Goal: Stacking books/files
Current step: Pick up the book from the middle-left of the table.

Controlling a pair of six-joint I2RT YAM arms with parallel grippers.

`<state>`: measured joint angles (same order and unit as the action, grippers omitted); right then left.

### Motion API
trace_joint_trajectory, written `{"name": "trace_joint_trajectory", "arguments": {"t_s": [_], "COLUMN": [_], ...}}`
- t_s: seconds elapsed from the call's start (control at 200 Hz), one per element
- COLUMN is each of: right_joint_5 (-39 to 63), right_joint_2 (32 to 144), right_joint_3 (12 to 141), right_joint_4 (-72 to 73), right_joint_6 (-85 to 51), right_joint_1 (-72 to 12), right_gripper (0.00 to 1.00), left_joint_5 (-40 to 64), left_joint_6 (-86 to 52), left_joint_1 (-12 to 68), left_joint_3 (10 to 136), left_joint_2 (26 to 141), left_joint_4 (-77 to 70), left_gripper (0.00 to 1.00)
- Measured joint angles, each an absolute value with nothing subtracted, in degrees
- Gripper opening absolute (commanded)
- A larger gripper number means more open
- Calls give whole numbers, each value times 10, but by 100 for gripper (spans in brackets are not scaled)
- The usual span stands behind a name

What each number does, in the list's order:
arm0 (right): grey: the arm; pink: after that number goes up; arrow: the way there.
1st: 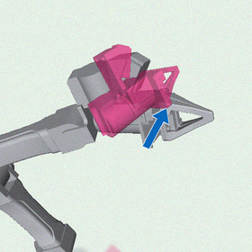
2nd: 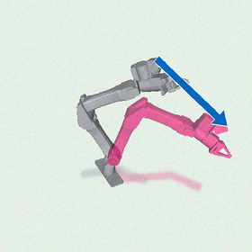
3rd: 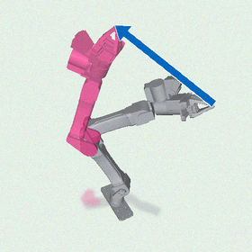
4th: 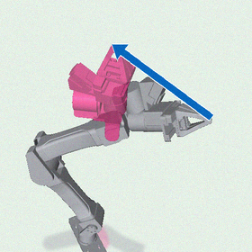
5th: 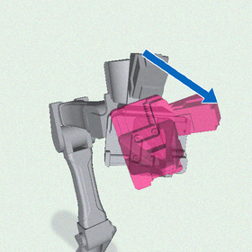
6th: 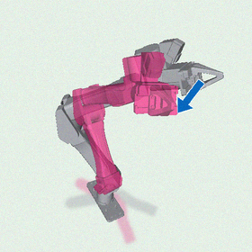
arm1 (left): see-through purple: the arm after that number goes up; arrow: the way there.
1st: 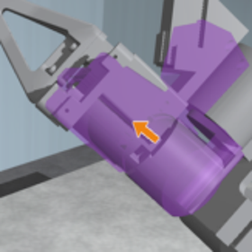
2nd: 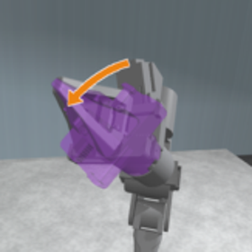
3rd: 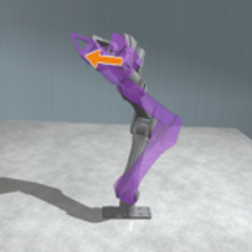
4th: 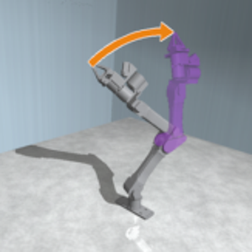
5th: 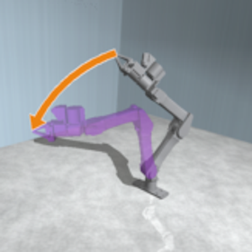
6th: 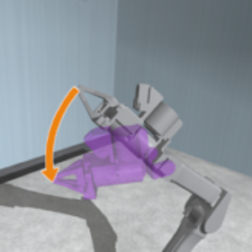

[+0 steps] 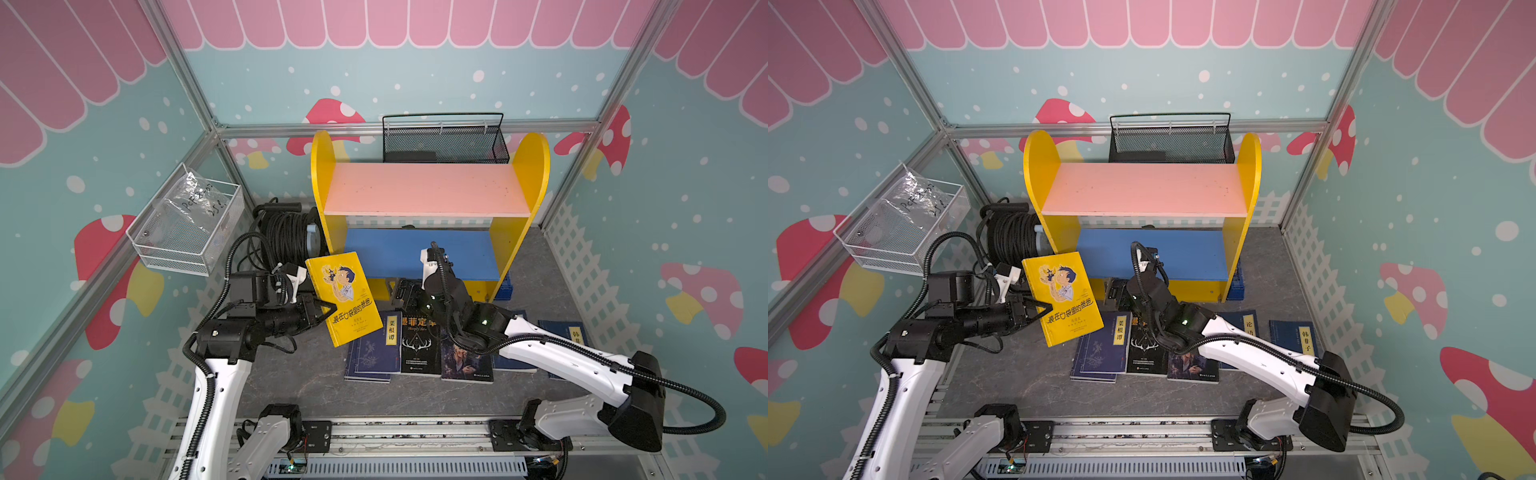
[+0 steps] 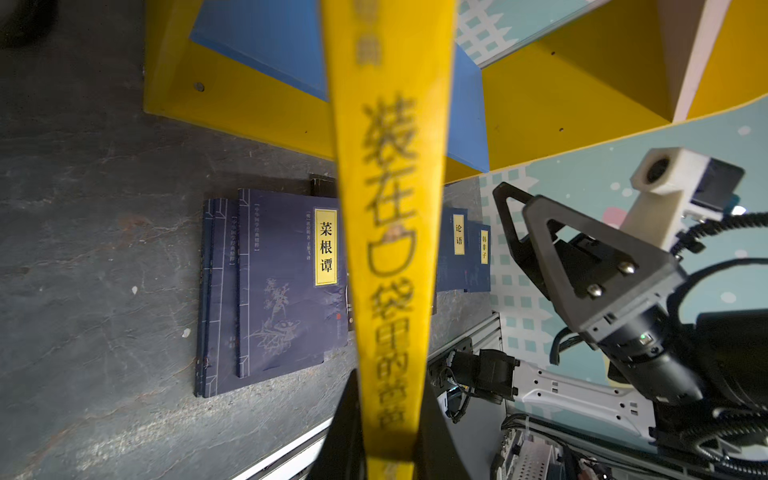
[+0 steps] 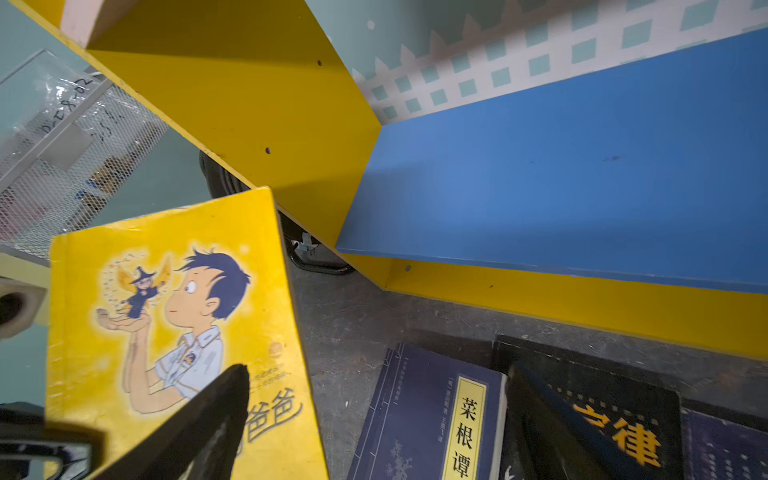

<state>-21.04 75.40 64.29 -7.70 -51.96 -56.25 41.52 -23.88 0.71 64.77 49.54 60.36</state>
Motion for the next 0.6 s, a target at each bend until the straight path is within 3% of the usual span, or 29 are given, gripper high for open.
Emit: {"name": "trace_joint_trajectory", "arguments": {"t_s": [0.19,0.6], "right_joint_5": [-247,-278], "right_joint_2": [711,693], "right_joint_3": [630,630], "right_joint_4": [-82,-88], "right_joint_6": [-522,-522], "right_joint_1": [-561,-558], "right_gripper": [98,98], "left_joint_5": [360,242], "left_joint_6": [-247,-223], "left_joint_1": [47,87], "left_joint_3": [704,961], "left_joint_2": [476,523], "left_joint_4": [602,539], "left_gripper": [0,0]}}
